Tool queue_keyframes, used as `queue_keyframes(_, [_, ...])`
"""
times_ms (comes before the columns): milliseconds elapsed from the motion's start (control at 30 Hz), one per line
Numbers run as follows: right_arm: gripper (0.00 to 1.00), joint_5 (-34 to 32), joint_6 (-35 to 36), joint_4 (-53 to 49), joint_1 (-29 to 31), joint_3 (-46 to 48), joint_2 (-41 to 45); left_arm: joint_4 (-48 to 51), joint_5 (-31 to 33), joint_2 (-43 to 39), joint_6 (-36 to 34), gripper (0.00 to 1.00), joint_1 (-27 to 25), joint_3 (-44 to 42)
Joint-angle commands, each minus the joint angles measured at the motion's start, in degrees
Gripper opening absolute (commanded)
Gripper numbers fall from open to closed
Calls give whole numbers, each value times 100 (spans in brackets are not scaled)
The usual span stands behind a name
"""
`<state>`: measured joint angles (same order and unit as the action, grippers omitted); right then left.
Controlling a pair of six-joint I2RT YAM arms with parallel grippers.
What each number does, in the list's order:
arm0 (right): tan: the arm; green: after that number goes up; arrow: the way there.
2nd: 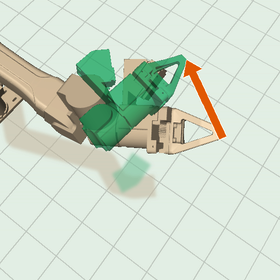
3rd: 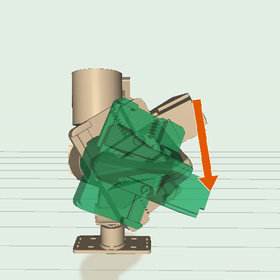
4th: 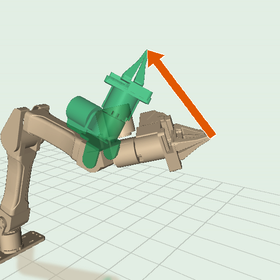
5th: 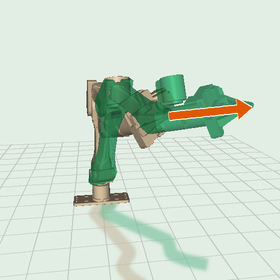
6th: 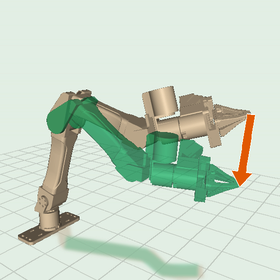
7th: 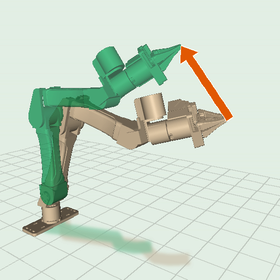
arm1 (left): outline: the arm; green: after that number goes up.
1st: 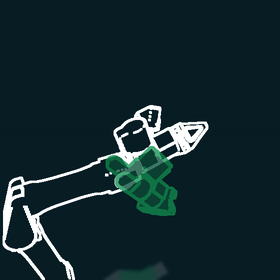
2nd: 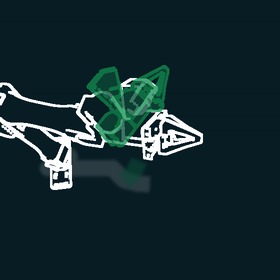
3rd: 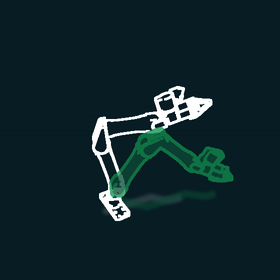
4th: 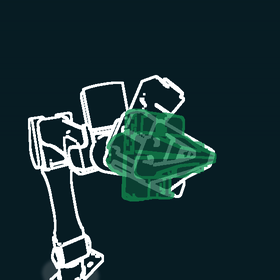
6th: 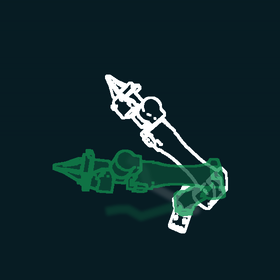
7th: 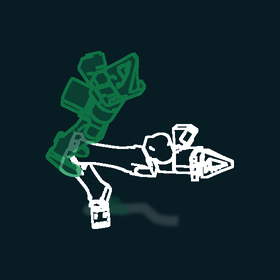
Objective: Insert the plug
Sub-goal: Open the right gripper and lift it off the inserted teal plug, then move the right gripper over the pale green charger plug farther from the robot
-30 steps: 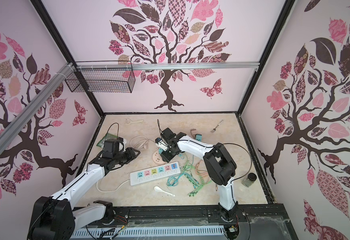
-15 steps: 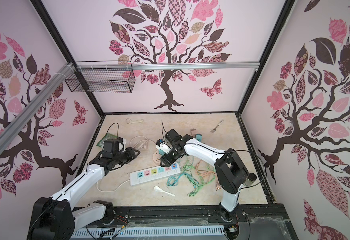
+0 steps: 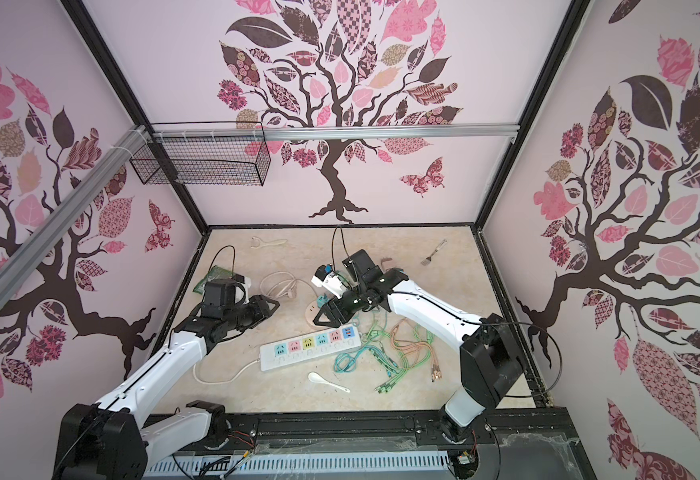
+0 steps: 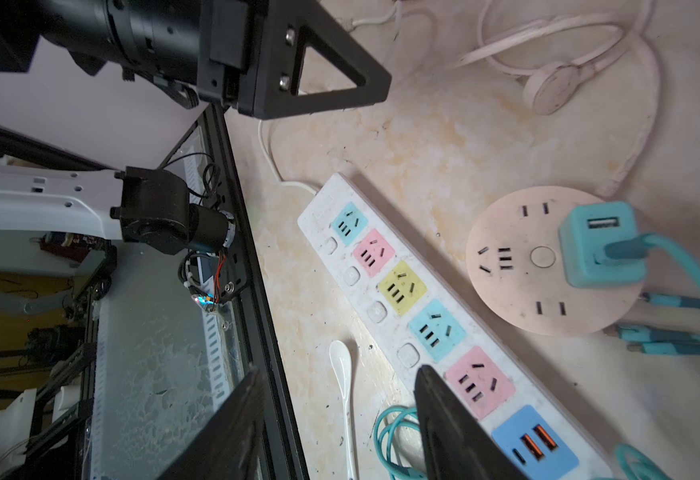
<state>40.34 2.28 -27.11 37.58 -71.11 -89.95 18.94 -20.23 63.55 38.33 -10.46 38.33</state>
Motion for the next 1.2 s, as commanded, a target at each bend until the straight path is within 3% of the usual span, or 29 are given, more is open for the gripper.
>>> queue_keyframes(0, [60, -64, -372, 398, -299, 226, 426, 100, -7, -140, -166, 47, 40, -9])
queue_keyframes(200, [62, -1328, -452, 584, -697, 664, 875, 204, -42, -184, -211, 51, 39, 29])
queue_keyframes(400, [63, -2528, -739, 632, -1440, 968, 961, 217, -91, -458, -259, 64, 43, -16])
queue_keyframes(500, [67, -3405, -669, 557, -1703, 1029, 877, 237, -79, -597, -306, 67, 46, -27])
queue_keyframes(767, [68, -4828, -33, 416, -2123, 1041, 282, 507, -113, -639, -431, 68, 45, 122])
queue_keyframes(1167, [68, -5086, 280, 371, -2345, 964, -475, 832, -69, -802, -698, 68, 53, 279])
